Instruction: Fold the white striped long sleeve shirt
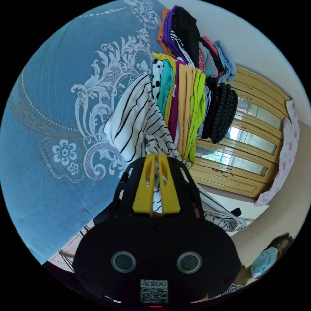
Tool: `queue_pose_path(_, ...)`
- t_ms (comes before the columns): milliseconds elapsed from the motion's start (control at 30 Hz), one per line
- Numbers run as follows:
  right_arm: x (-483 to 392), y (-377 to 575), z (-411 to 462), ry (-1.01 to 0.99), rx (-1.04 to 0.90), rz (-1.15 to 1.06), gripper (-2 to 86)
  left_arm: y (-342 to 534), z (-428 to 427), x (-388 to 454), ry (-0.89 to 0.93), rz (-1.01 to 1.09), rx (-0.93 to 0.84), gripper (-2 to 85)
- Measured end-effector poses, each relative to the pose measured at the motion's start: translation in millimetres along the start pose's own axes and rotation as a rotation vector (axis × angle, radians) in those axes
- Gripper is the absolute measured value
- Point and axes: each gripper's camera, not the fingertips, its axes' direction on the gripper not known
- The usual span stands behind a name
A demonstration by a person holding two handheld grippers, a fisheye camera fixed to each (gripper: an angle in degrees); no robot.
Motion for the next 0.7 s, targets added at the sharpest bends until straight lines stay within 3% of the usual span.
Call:
queue_pose_path(367, 32.4, -48.1, -20.8, 0.01, 0.037, -0.031, 0.5, 42.2, -101.5, 104.9, 0.236, 0.14, 0.169, 0.4)
queue_pose_path(700, 17.1, -112.7, -37.2, 0.05, 0.093, -0.146, 0.5, 155.7, -261.0, 228.9, 0.431, 0.341, 0.442, 0.2)
